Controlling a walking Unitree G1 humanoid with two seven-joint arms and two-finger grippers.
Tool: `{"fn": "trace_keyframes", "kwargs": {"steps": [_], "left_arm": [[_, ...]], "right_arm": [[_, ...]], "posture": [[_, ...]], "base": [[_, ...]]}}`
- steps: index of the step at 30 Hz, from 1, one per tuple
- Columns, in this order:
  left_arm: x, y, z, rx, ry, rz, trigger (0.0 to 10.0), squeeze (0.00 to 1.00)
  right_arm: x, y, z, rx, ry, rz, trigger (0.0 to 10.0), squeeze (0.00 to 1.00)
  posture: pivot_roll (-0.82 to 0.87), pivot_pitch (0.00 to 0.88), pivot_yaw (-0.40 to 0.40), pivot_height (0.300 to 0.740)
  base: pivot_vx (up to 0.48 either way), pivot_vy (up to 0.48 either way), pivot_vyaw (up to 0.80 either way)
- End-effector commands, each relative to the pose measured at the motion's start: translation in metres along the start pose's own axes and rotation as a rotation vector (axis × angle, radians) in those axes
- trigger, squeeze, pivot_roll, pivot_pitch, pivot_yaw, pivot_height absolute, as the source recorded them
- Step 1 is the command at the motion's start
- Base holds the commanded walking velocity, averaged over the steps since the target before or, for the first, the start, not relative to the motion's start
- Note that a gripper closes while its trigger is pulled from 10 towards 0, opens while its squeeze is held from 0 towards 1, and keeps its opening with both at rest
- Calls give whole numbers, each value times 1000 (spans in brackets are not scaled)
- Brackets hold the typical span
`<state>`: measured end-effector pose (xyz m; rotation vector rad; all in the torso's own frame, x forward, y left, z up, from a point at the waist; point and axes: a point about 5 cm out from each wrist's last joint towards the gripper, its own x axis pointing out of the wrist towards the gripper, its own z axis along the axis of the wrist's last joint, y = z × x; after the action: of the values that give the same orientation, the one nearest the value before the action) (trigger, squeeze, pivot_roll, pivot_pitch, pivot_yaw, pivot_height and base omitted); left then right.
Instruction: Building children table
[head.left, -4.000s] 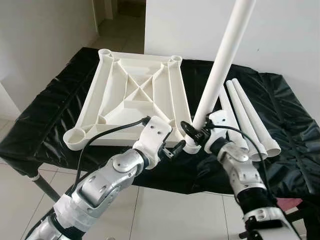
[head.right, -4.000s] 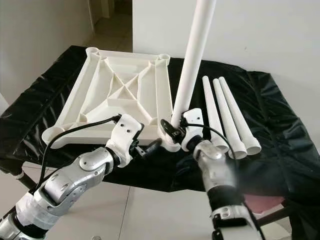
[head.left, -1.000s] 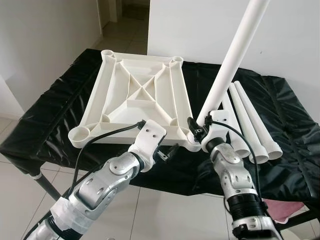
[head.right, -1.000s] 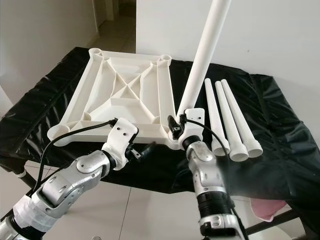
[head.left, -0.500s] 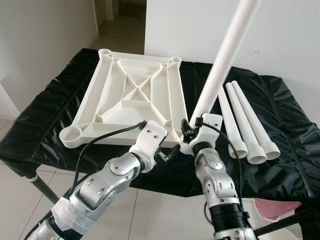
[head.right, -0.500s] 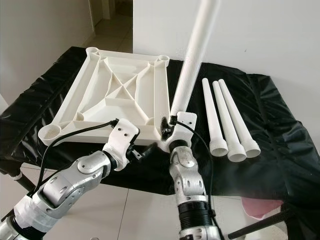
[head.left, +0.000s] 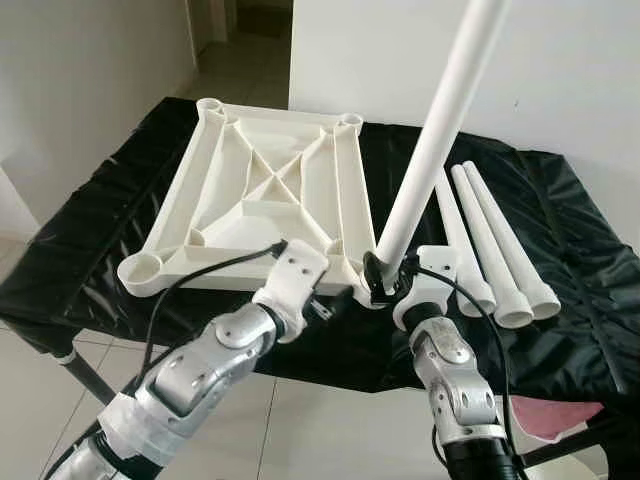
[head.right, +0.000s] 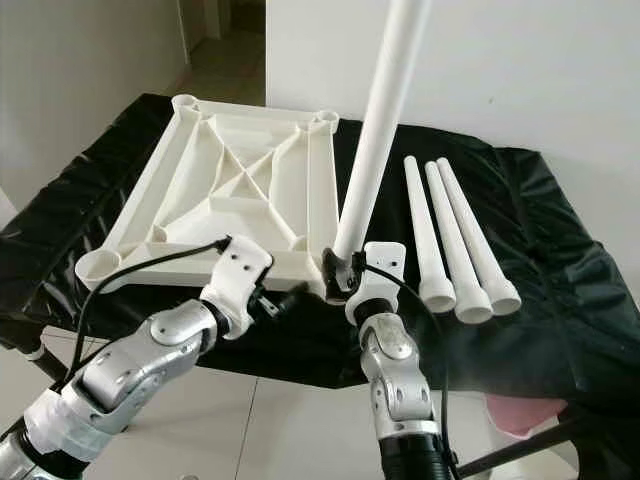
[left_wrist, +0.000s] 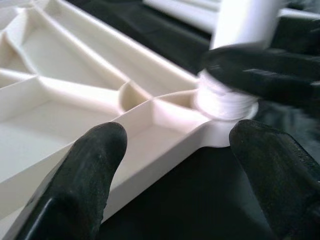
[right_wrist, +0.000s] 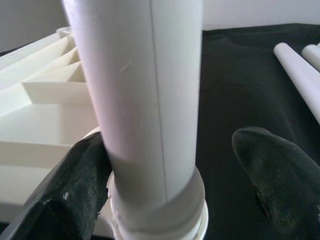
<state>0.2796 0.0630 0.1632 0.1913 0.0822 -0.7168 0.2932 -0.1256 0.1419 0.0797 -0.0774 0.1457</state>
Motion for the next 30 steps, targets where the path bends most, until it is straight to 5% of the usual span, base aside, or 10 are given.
{"fn": "trace_keyframes", "kwargs": {"steps": [1, 6, 7, 8, 9, 13, 15, 16, 17, 30], "left_arm": [[-2, 1, 0, 16, -4, -160, 10000, 0], [-7, 36, 1, 41, 8, -49, 10000, 0], [-11, 57, 3, 56, 12, 14, 10000, 0], [-11, 57, 3, 56, 12, 14, 10000, 0], [-13, 64, 4, 58, 12, 34, 10000, 0], [-16, 78, 7, 75, 14, 69, 10000, 0], [-17, 81, 8, 82, 15, 77, 10000, 0], [-17, 82, 8, 80, 14, 77, 10000, 0], [-17, 80, 7, 81, 17, 73, 10000, 0], [-8, 50, -8, 59, 29, -35, 10000, 0]], "right_arm": [[-9, 0, 3, -14, -26, 31, 10000, 0], [-29, -2, -5, -37, -2, 123, 8627, 0], [-34, -1, -9, -26, 6, 177, 4510, 0], [-34, -1, -9, -26, 6, 177, 4510, 0], [-35, -2, -10, -37, 11, 186, 0, 0], [-36, 0, -12, -43, 13, 215, 0, 0], [-35, 5, -13, -40, 21, 284, 3765, 0], [-35, 7, -14, -40, 30, 313, 3765, 0], [-34, 9, -13, -48, 27, 351, 10000, 0], [-9, 3, -3, -72, -5, 445, 10000, 0]], "posture": [[60, 64, -75, 740], [53, 74, -70, 740], [51, 80, -66, 740], [51, 80, -66, 740], [50, 82, -63, 740], [51, 83, -61, 740], [58, 87, -59, 740], [58, 87, -59, 740], [56, 86, -53, 740], [65, 83, -58, 740]], "base": [[0, 0, 0], [0, 0, 0], [0, 0, 0], [0, 0, 0], [0, 0, 0], [0, 0, 0], [0, 0, 0], [0, 0, 0], [0, 0, 0], [0, 0, 0]]}}
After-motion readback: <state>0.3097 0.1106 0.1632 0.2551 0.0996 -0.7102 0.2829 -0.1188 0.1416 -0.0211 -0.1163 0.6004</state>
